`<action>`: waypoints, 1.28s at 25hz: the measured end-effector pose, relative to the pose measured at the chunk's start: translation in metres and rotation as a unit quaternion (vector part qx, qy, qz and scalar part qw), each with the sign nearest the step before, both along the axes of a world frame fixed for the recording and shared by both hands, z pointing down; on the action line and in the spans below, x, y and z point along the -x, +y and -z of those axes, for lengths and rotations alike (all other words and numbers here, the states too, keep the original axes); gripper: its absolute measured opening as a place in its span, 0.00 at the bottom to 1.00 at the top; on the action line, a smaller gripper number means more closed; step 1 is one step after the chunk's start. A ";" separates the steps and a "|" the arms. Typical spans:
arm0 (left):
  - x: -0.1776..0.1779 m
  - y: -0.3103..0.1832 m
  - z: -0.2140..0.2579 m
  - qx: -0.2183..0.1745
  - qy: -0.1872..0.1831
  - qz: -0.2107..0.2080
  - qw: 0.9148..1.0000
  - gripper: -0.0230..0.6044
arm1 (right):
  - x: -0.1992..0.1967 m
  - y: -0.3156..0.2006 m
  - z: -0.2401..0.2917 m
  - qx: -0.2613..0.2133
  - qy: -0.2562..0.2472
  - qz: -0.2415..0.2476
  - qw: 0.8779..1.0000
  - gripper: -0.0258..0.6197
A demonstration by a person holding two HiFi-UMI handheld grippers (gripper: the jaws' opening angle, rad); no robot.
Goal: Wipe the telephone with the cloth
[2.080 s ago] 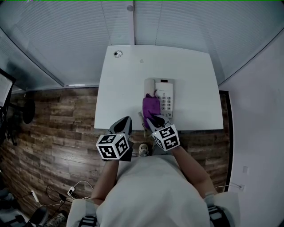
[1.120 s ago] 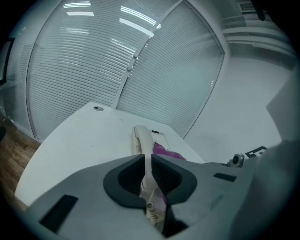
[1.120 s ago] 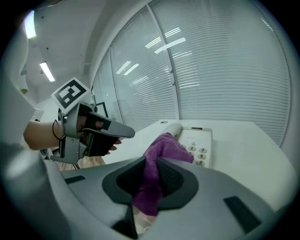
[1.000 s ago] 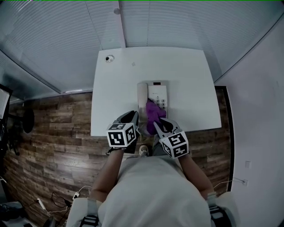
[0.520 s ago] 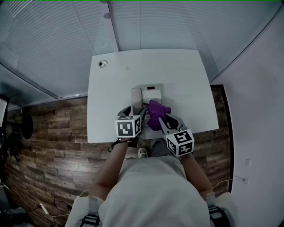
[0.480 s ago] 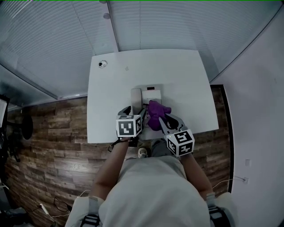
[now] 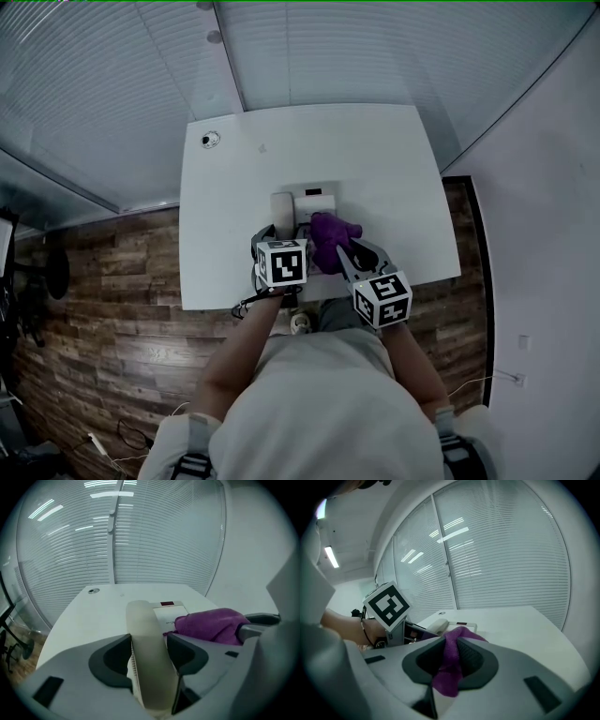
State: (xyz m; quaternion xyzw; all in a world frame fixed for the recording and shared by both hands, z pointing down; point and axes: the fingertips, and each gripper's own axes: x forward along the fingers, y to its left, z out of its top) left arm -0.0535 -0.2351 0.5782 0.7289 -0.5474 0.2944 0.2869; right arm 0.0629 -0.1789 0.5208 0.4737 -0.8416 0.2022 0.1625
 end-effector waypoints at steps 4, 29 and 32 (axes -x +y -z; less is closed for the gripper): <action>0.000 0.001 0.001 -0.005 0.018 0.018 1.000 0.42 | -0.002 -0.002 0.000 -0.001 -0.001 0.000 1.000 0.17; 0.024 0.040 0.075 -0.063 0.361 -0.042 0.930 0.40 | 0.009 -0.003 0.065 -0.067 -0.048 0.005 0.997 0.17; 0.028 0.052 0.087 -0.072 0.421 -0.058 0.902 0.40 | 0.015 -0.004 0.086 -0.087 -0.066 0.014 0.994 0.17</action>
